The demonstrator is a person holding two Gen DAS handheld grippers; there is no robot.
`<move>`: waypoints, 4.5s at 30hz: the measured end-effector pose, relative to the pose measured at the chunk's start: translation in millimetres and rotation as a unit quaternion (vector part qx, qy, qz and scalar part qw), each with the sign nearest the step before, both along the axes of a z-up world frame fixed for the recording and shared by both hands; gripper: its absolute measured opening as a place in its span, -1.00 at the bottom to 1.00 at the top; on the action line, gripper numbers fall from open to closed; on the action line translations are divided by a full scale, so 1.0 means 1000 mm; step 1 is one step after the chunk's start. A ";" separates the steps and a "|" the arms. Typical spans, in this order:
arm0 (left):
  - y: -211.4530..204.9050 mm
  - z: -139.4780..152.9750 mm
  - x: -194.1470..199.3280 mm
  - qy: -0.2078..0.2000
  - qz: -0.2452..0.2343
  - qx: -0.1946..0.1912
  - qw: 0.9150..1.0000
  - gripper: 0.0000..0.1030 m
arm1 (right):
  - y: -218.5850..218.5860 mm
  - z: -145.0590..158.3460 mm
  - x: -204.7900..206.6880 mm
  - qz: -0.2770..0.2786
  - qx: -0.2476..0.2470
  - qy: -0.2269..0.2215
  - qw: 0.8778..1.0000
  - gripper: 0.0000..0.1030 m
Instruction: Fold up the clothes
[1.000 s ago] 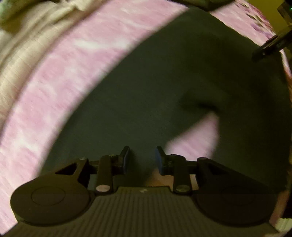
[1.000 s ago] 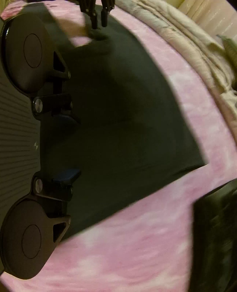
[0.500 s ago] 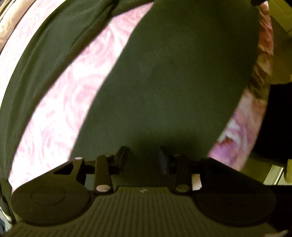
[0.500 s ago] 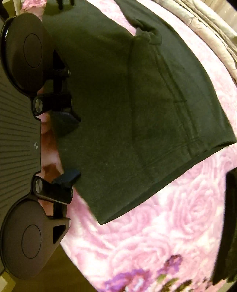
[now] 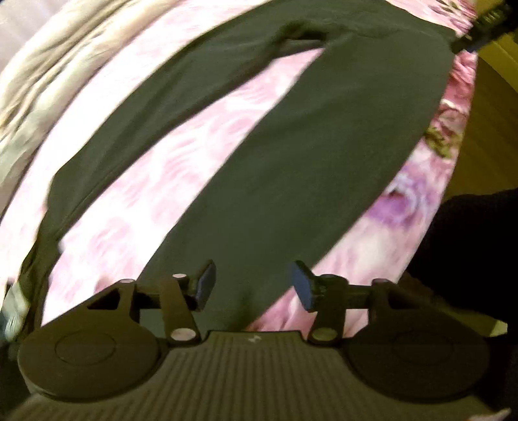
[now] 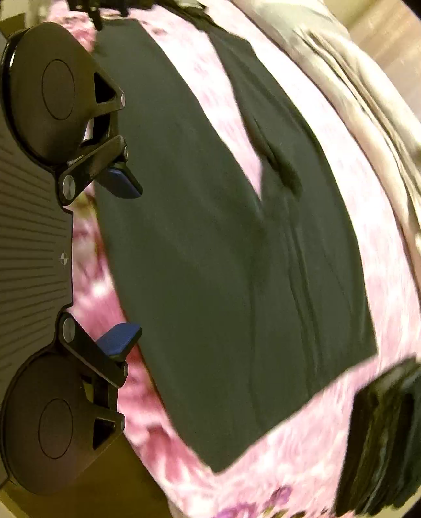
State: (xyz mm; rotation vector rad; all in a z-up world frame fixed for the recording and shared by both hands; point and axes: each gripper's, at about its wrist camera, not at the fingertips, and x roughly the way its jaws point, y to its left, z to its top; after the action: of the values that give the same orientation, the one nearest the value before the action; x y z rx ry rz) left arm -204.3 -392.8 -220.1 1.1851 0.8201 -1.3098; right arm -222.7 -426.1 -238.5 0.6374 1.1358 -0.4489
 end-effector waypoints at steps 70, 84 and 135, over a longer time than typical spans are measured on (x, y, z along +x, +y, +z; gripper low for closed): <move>-0.257 -0.041 0.164 -0.114 -0.013 0.007 0.993 0.08 | -0.210 -0.063 0.276 0.435 -0.161 0.060 0.884 0.14; -0.291 -0.129 0.254 -0.063 -0.171 0.138 0.974 -0.27 | -0.227 -0.103 0.301 0.418 -0.169 0.102 0.887 0.14; -0.065 -0.008 -0.033 -0.191 -0.141 0.009 0.971 -0.97 | -0.027 -0.058 -0.019 0.346 -0.293 0.095 0.886 -0.94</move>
State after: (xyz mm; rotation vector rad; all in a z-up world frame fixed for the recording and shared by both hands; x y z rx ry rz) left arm -237.1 -457.4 -227.7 1.5501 0.3939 -1.2425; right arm -242.1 -453.0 -296.4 -0.3580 1.2457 -0.2116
